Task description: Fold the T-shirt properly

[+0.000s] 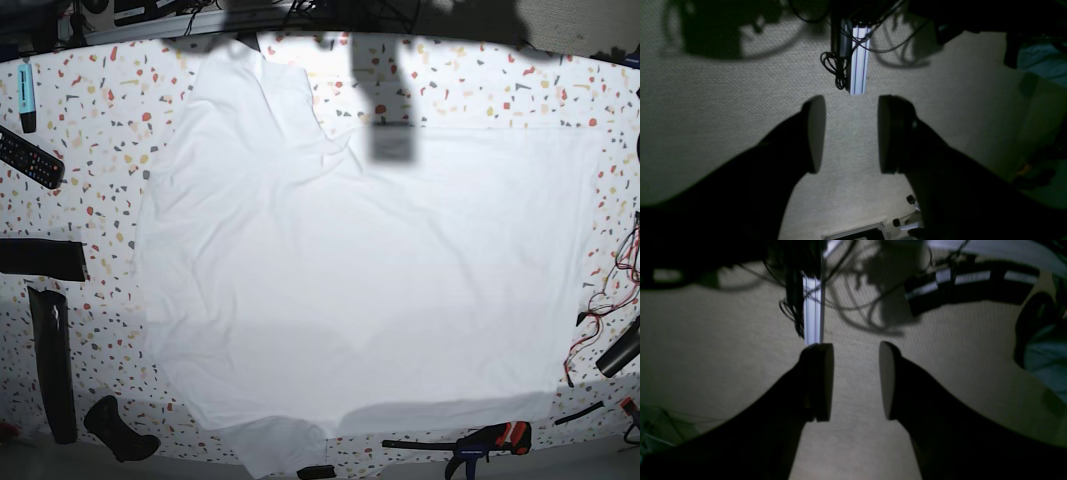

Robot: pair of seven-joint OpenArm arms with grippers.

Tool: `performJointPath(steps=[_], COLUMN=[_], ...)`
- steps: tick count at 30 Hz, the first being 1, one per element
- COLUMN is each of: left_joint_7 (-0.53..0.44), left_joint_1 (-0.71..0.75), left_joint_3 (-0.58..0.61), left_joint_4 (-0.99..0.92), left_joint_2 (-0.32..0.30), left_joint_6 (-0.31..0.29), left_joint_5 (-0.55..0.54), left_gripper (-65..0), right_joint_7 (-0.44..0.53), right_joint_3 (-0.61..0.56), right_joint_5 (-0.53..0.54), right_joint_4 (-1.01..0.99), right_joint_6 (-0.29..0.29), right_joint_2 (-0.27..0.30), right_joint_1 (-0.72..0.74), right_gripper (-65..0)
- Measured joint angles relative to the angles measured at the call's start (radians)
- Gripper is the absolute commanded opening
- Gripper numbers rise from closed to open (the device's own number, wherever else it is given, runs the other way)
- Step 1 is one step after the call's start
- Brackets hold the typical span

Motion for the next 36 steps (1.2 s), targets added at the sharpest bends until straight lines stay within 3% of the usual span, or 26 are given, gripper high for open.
performJointPath(steps=[3,8,13,17,21,29,34,36], left_joint_7=[-0.003,-0.034,-0.037,-0.033,-0.034,-0.028,-0.025,-0.016], left_joint_1=[0.013,0.033,0.039,0.076,0.153,0.367,0.475,0.514], left_joint_3=[0.0,0.0,0.0,0.0,-0.001,-0.026,-0.12,-0.153], left_joint_4=[0.002,0.001,0.01,0.064,0.216,0.608,0.799,0.865], left_joint_2=[-0.001,0.0,-0.01,-0.058,-0.098,-0.181,-0.183,-0.183], left_joint_6=[0.0,0.0,-0.001,-0.003,-0.007,0.003,0.006,0.005], left_joint_5=[-0.003,-0.001,-0.001,0.002,0.0,0.003,0.002,0.006], left_gripper=[-39.6,-39.6,-39.6,-39.6,-39.6,-39.6,-39.6,-39.6], right_joint_7=[-0.025,-0.05,-0.048,-0.048,-0.057,-0.08,-0.195,-0.199], right_joint_3=[-0.002,0.0,0.0,0.0,0.0,0.018,0.09,0.127], right_joint_5=[0.0,0.0,0.0,-0.001,-0.003,-0.003,-0.007,-0.009], right_joint_4=[0.041,0.064,0.065,0.075,0.161,0.511,0.712,0.779], right_joint_6=[0.08,0.077,0.085,0.117,0.152,0.152,0.155,0.155], right_joint_2=[0.039,0.089,0.08,0.082,0.086,0.089,0.088,0.09], right_joint_1=[0.0,-0.001,-0.014,-0.047,-0.142,-0.405,-0.497,-0.515], right_gripper=[-41.5,-41.5,-41.5,-41.6,-41.5,-41.5,-41.5,-41.5])
